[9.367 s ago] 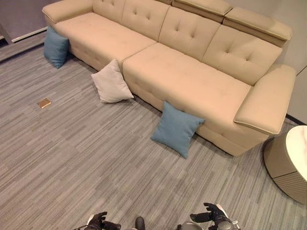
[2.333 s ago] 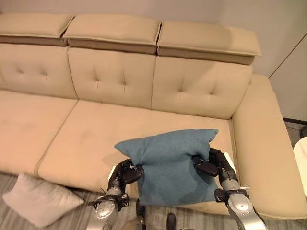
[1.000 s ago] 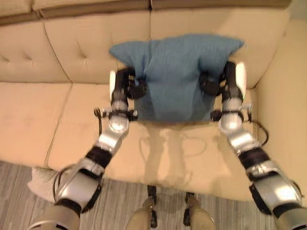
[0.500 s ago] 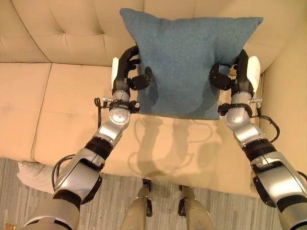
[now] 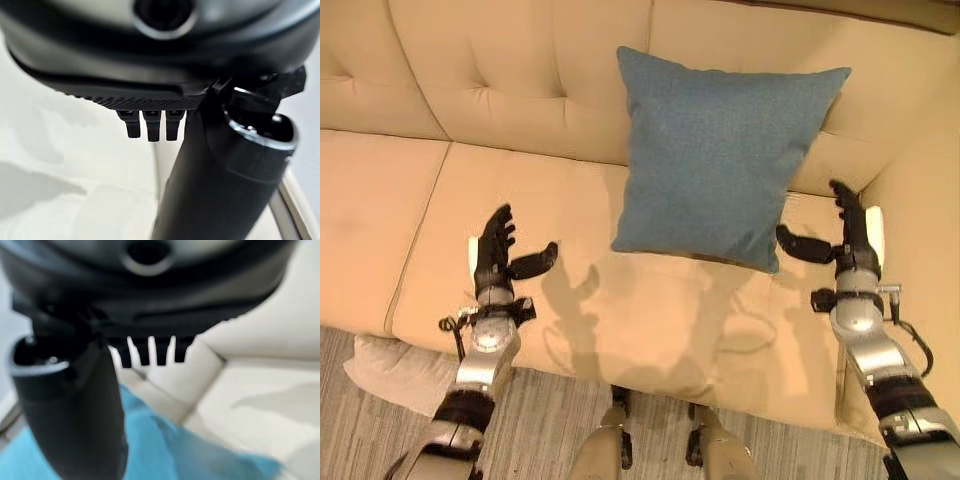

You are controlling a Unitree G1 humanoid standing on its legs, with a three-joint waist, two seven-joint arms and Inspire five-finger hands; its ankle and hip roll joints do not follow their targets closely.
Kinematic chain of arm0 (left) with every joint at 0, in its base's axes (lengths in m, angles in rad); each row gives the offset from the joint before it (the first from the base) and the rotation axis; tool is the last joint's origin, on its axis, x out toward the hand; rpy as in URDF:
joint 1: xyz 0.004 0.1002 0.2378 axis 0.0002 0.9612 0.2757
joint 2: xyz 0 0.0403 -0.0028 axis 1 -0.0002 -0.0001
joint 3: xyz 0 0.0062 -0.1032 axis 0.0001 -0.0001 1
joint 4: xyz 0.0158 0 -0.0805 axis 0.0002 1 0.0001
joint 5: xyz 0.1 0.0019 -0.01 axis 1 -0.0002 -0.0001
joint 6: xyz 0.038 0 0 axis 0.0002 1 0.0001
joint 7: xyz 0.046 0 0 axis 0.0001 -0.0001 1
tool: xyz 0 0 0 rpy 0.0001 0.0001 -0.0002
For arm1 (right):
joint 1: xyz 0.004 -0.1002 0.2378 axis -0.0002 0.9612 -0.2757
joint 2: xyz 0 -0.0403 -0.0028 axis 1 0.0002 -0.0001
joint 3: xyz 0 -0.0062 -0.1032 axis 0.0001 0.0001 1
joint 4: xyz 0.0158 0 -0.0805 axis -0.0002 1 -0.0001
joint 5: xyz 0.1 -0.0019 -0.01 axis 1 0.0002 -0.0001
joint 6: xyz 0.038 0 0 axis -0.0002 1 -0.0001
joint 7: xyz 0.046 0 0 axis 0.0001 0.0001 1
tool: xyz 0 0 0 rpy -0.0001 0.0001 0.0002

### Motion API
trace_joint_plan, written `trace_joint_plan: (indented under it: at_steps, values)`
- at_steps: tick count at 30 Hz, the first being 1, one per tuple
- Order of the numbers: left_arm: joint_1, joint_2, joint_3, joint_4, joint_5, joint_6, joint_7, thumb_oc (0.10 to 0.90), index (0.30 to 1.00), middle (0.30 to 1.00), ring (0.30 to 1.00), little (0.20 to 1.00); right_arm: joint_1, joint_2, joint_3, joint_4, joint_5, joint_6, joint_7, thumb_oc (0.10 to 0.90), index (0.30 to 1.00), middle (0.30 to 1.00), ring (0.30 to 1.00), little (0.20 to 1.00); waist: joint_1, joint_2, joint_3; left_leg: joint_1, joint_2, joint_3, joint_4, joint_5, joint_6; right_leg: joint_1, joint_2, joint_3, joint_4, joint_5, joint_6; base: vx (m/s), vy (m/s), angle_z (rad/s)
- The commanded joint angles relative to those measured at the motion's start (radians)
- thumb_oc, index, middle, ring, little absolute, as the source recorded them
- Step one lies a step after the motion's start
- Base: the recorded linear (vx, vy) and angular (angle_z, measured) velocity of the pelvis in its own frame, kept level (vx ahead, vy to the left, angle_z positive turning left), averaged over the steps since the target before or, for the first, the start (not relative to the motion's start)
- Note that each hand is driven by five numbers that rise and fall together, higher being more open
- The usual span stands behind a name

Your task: Pick up all the scattered cushions and arrange them neatly on the sofa.

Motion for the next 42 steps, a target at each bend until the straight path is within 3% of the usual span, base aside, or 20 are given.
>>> trace_joint_plan:
  at_steps: [1,2,7,10,11,16,17,21,24,25,26,32,34,36,39,41,42]
  values:
    - [0.019,-0.018,0.006,-0.024,0.059,-0.076,-0.059,0.800,0.900,0.900,0.900,0.900,0.084,0.011,-0.050,-0.069,-0.014,-0.088,0.018,0.800,0.900,0.900,0.900,0.900,0.009,-0.049,-0.140,0.005,-0.019,0.008,0.001,-0.101,-0.017,0.018,0.003,0.014,0.007,-0.088,0.046,0.01,0.019,-0.07]
    - [0.019,-0.018,0.006,-0.024,0.059,-0.076,-0.059,0.800,0.900,0.900,0.900,0.900,0.085,0.011,-0.050,-0.069,-0.014,-0.088,0.018,0.800,0.900,0.900,0.900,0.900,0.009,-0.049,-0.140,0.005,-0.019,0.008,0.001,-0.101,-0.017,0.018,0.003,0.014,0.007,-0.088,0.046,0.02,0.020,-0.05]
    - [0.275,-0.076,0.018,0.046,0.095,-0.017,-0.185,0.800,0.900,0.900,0.900,0.900,0.307,0.104,-0.073,-0.045,-0.073,-0.067,0.102,0.800,0.900,0.900,0.900,0.900,0.015,-0.060,-0.156,0.083,-0.017,0.022,0.001,-0.122,-0.004,0.091,-0.003,0.012,0.005,-0.094,0.059,0.06,0.050,-0.09]
    - [0.329,-0.091,0.016,0.108,0.118,0.005,-0.217,0.800,0.900,0.900,0.900,0.900,0.341,0.131,-0.060,0.000,-0.081,-0.064,0.125,0.800,0.900,0.900,0.900,0.900,0.020,-0.061,-0.163,0.111,-0.017,0.026,0.001,-0.131,0.001,0.118,-0.006,0.010,0.005,-0.096,0.064,0.04,0.071,-0.11]
    - [0.361,-0.109,0.006,0.243,0.187,0.029,-0.246,0.800,0.900,0.900,0.900,0.900,0.374,0.166,-0.022,0.093,-0.112,-0.061,0.148,0.800,0.900,0.900,0.900,0.900,0.025,-0.062,-0.176,0.149,-0.020,0.036,0.001,-0.143,0.006,0.151,-0.011,0.009,0.005,-0.097,0.070,0.03,0.090,-0.08]
    - [0.362,-0.138,0.002,0.403,0.248,0.037,-0.245,0.800,0.900,0.900,0.900,0.900,0.382,0.188,0.021,0.217,-0.146,-0.059,0.156,0.800,0.900,0.900,0.900,0.900,0.033,-0.068,-0.188,0.186,-0.024,0.039,0.001,-0.157,0.011,0.184,-0.015,0.013,0.005,-0.102,0.075,0.03,0.086,-0.01]
    - [0.336,-0.158,0.001,0.542,0.292,0.046,-0.228,0.800,0.900,0.900,0.900,0.900,0.375,0.207,0.058,0.332,-0.166,-0.048,0.159,0.800,0.900,0.900,0.900,0.900,0.041,-0.073,-0.195,0.218,-0.030,0.039,0.001,-0.172,0.020,0.212,-0.020,0.016,0.005,-0.105,0.077,0.01,0.091,-0.02]
    - [0.315,-0.163,-0.004,0.602,0.321,0.051,-0.214,0.800,0.900,0.900,0.900,0.900,0.365,0.219,0.076,0.407,-0.169,-0.039,0.160,0.800,0.900,0.900,0.900,0.900,0.049,-0.075,-0.193,0.243,-0.035,0.039,0.001,-0.178,0.027,0.234,-0.024,0.017,0.009,-0.107,0.079,-0.01,0.086,-0.02]
    - [0.285,-0.161,-0.001,0.661,0.343,0.061,-0.197,0.800,0.900,0.900,0.900,0.900,0.346,0.231,0.093,0.484,-0.175,-0.022,0.159,0.800,0.900,0.900,0.900,0.900,0.063,-0.077,-0.184,0.271,-0.047,0.028,0.002,-0.187,0.044,0.230,-0.039,0.017,0.099,-0.130,0.083,-0.11,0.072,-0.10]
    - [0.251,-0.143,-0.008,0.672,0.344,0.062,-0.182,0.800,0.900,0.900,0.900,0.900,0.325,0.240,0.092,0.502,-0.156,-0.013,0.155,0.800,0.900,0.900,0.900,0.900,0.058,-0.073,-0.155,0.269,-0.044,0.004,0.010,-0.176,0.052,0.196,-0.035,0.066,0.203,-0.156,0.086,-0.17,0.017,-0.08]
    - [0.250,-0.143,-0.008,0.672,0.344,0.062,-0.182,0.800,0.900,0.900,0.900,0.900,0.324,0.241,0.092,0.502,-0.156,-0.013,0.155,0.800,0.900,0.900,0.900,0.900,0.059,-0.073,-0.155,0.269,-0.044,0.004,0.010,-0.176,0.052,0.195,-0.035,0.066,0.205,-0.157,0.086,-0.21,-0.005,0.03]
    - [0.196,-0.128,-0.026,0.676,0.334,0.059,-0.152,0.800,0.900,0.900,0.900,0.900,0.312,0.266,0.084,0.540,-0.114,-0.011,0.138,0.800,0.900,0.900,0.900,0.900,0.047,-0.074,-0.155,0.180,-0.051,-0.109,0.035,-0.126,0.049,0.191,0.043,0.245,0.363,-0.231,0.062,-0.19,-0.082,0.55]
    - [0.184,-0.128,-0.032,0.673,0.327,0.058,-0.142,0.800,0.900,0.900,0.900,0.900,0.303,0.270,0.090,0.533,-0.105,-0.007,0.139,0.800,0.900,0.900,0.900,0.900,0.053,-0.085,-0.159,0.146,-0.055,-0.133,0.040,-0.107,0.035,0.230,0.045,0.240,0.298,-0.270,0.039,-0.19,-0.186,1.16]
    - [0.166,-0.137,-0.032,0.693,0.312,0.063,-0.128,0.800,0.900,0.900,0.900,0.900,0.279,0.270,0.103,0.542,-0.091,-0.012,0.129,0.800,0.900,0.900,0.900,0.900,0.069,-0.094,-0.153,0.070,-0.041,-0.151,0.045,-0.044,-0.020,0.279,0.081,0.226,0.180,-0.303,0.003,-0.29,-0.274,0.68]
    - [0.155,-0.152,-0.024,0.705,0.288,0.068,-0.120,0.800,0.900,0.900,0.900,0.900,0.266,0.263,0.105,0.549,-0.079,-0.013,0.123,0.800,0.900,0.900,0.900,0.900,0.072,-0.086,-0.138,0.024,-0.033,-0.172,0.033,0.002,-0.048,0.278,0.107,0.211,0.128,-0.297,-0.012,-0.27,-0.180,0.70]
    - [0.152,-0.162,-0.026,0.719,0.288,0.070,-0.111,0.800,0.900,0.900,0.900,0.900,0.255,0.250,0.111,0.556,-0.082,-0.011,0.116,0.800,0.900,0.900,0.900,0.900,0.072,-0.082,-0.118,-0.005,-0.029,-0.166,0.030,0.013,-0.056,0.275,0.112,0.181,0.117,-0.284,-0.016,-0.29,-0.105,0.62]
    - [0.151,-0.167,-0.027,0.728,0.289,0.071,-0.113,0.800,0.900,0.900,0.900,0.900,0.252,0.241,0.112,0.551,-0.081,-0.011,0.117,0.800,0.900,0.900,0.900,0.900,0.065,-0.088,-0.106,-0.003,-0.030,-0.138,0.038,-0.011,-0.042,0.270,0.104,0.167,0.116,-0.277,-0.017,-0.31,-0.043,0.83]
